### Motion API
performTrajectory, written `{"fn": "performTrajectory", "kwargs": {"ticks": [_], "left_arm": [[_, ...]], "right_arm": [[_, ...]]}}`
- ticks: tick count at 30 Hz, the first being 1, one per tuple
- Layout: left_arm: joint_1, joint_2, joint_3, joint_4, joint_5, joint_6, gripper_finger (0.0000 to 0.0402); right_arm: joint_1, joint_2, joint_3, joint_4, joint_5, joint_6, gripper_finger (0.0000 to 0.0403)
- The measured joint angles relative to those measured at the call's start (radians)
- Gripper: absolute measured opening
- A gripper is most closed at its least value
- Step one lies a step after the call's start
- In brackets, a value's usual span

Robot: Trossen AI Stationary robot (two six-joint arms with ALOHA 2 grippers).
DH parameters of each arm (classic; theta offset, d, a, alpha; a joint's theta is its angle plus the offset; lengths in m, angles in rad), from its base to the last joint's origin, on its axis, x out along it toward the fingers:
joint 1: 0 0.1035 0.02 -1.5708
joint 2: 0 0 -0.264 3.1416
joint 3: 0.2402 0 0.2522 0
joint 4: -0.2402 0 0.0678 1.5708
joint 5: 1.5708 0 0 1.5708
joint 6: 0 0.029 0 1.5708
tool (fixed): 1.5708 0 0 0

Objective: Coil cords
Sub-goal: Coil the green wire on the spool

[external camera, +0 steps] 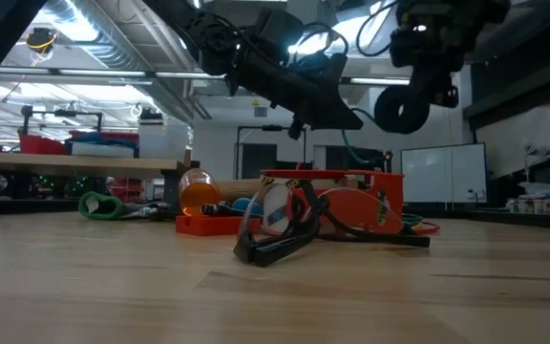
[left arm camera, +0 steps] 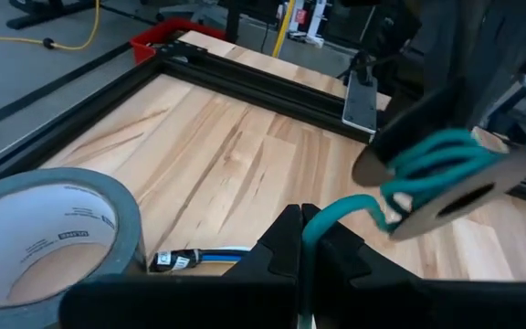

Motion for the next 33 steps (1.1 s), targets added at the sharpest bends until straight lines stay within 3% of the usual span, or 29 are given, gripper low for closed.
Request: {"fn": "performTrajectory", "kwargs": {"ticks": [6,25,33], "left_arm": [[0.007,0.0,0.0,0.001,0.041,-0.012,0.0],[0.007,0.0,0.0,0.008,0.101,-0.133,0.0],[0.002,0.0,0.0,0.062,0.101,-0.144,0.0]], "right_arm": [[0.0,0.063,0.0,0.044,0.029,0.001,0.0012],[0.001,0.098,0.0,0.178,0.39,0.068,0.0012],[0.001,0.103,0.0,0.283,0.409,0.087,0.0012]]}}
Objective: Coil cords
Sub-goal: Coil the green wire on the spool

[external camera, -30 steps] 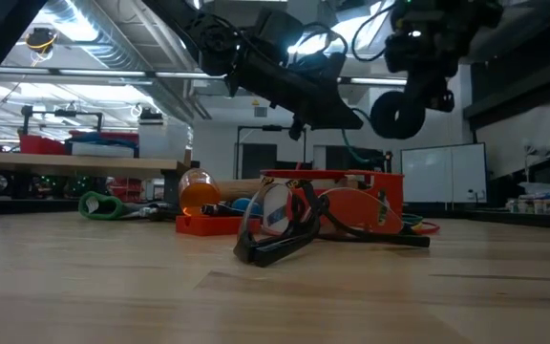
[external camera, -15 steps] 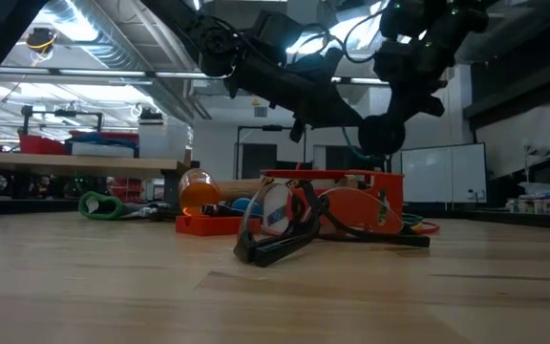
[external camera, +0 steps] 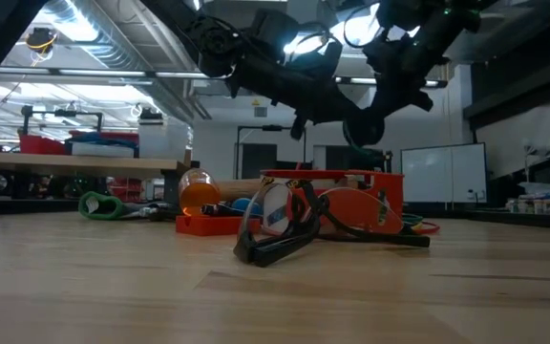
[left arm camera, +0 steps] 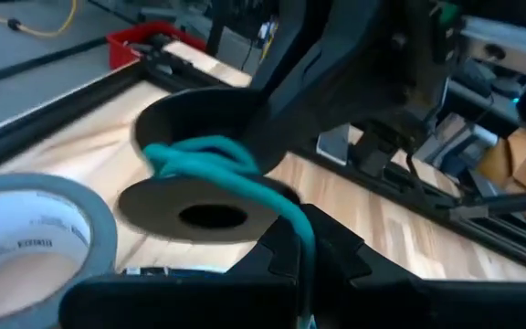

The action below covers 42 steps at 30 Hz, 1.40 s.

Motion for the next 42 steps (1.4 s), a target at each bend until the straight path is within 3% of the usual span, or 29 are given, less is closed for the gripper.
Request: {"fn": "performTrajectory", "kwargs": {"ticks": [15,23,30,37,42], "left_arm": [[-0.015,0.001,0.056,-0.078,0.038,0.003,0.0],[-0.027,0.0,0.056,-0.114,-0.002,0.123,0.0003],[-0.046,0.0,0.056,-0.119,-0.042,0.271,0.0034],[-0.061,0.0,0.056,-0.119,-0.146,0.325,0.0077],[-0.066,0.0,0.056,-0.142,-0.155,0.325,0.0086]], "right_arm": [[-0.001,0.071,0.001,0.111,-0.019,-0.001,0.0011],[-0.002,0.072,0.001,0.111,-0.019,-0.004,0.0011],[-0.003,0.071,0.001,0.11,-0.021,-0.017,0.0011],[-0.004,0.071,0.001,0.088,-0.05,-0.026,0.0011],[-0.004,0.071,0.001,0.065,-0.056,-0.027,0.0011]]}}
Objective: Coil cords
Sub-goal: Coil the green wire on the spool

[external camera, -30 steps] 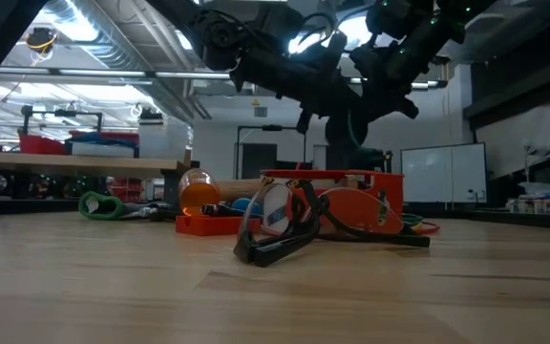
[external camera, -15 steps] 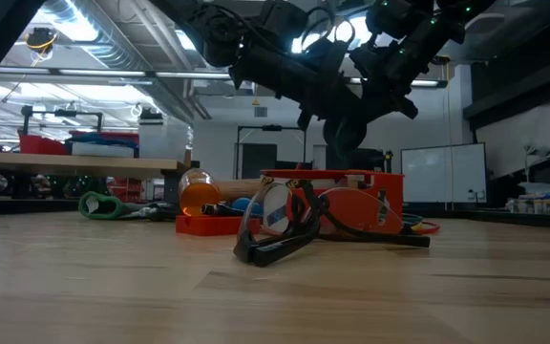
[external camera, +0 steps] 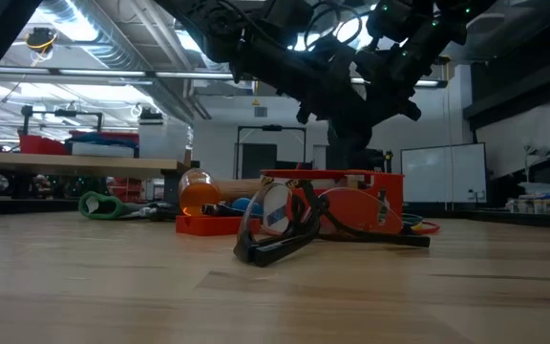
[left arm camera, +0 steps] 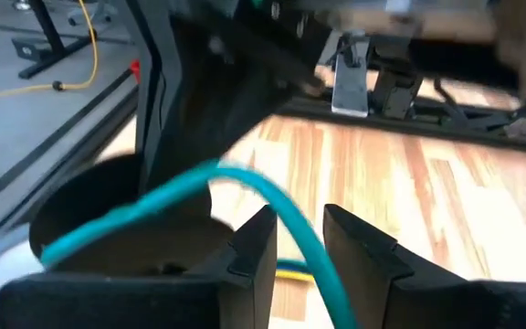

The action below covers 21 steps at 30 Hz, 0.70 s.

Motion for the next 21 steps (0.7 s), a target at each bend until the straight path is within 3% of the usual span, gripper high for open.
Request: {"fn": "performTrajectory", "kwargs": {"ticks": [14,21], "left_arm": [[-0.019,0.0,0.0,-0.135,-0.043,-0.011,0.0057],[-0.027,0.0,0.0,-0.181,-0.045,-0.014,0.0005]], "right_arm": [[0.001,0.0,0.0,-0.029,0.01,-0.004,0.0011],[0.001,-0.001,0.0,-0.024,0.01,-0.005,0.0011]]}}
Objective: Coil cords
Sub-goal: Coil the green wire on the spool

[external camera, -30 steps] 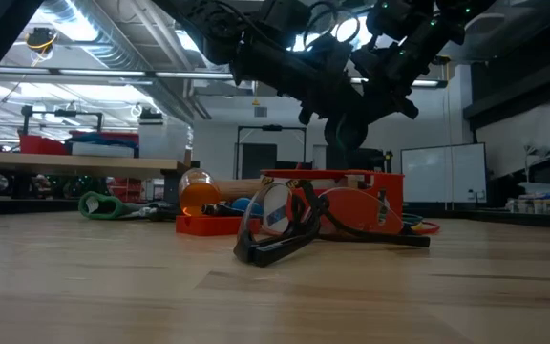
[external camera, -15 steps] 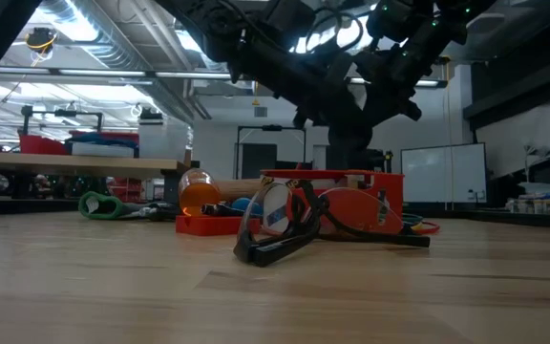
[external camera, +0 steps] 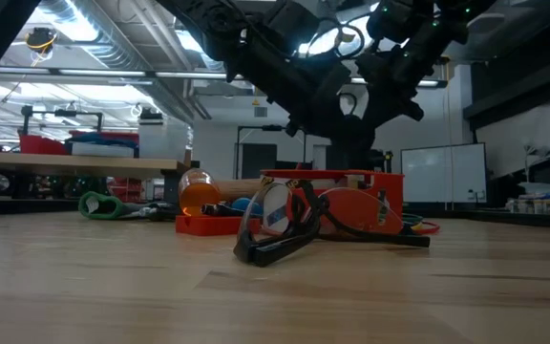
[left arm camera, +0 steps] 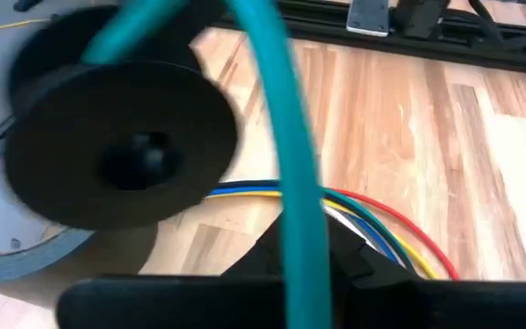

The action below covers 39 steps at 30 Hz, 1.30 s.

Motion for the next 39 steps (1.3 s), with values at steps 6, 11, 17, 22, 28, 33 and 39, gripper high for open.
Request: {"fn": "performTrajectory", "kwargs": {"ticks": [6,11,17,22,28,33,39], "left_arm": [[-0.028,0.0,0.0,0.004,-0.002,0.004,0.0001],[-0.054,0.0,0.0,0.003,-0.045,0.01,0.0],[-0.078,0.0,0.0,-0.009,-0.131,0.012,0.0],[-0.112,0.0,0.0,-0.041,-0.219,0.016,0.0],[-0.165,0.0,0.0,-0.075,-0.331,0.065,0.0],[-0.172,0.0,0.0,-0.124,-0.414,0.038,0.0],[-0.182,-0.023,-0.002,-0.095,-0.502,0.021,0.0]], "right_arm": [[0.0,0.0,0.0,0.081,0.0,0.0,0.0006],[0.0,0.0,0.0,0.163,0.0,0.0,0.0004],[0.0,0.0,0.021,0.228,-0.018,0.001,0.0004],[-0.001,0.0,0.104,0.209,-0.026,-0.045,0.0004],[-0.025,-0.001,0.247,0.097,-0.024,-0.119,0.0004],[-0.026,-0.001,0.359,0.001,-0.025,-0.169,0.0004],[-0.026,-0.001,0.44,-0.107,-0.017,-0.208,0.0004]]}}
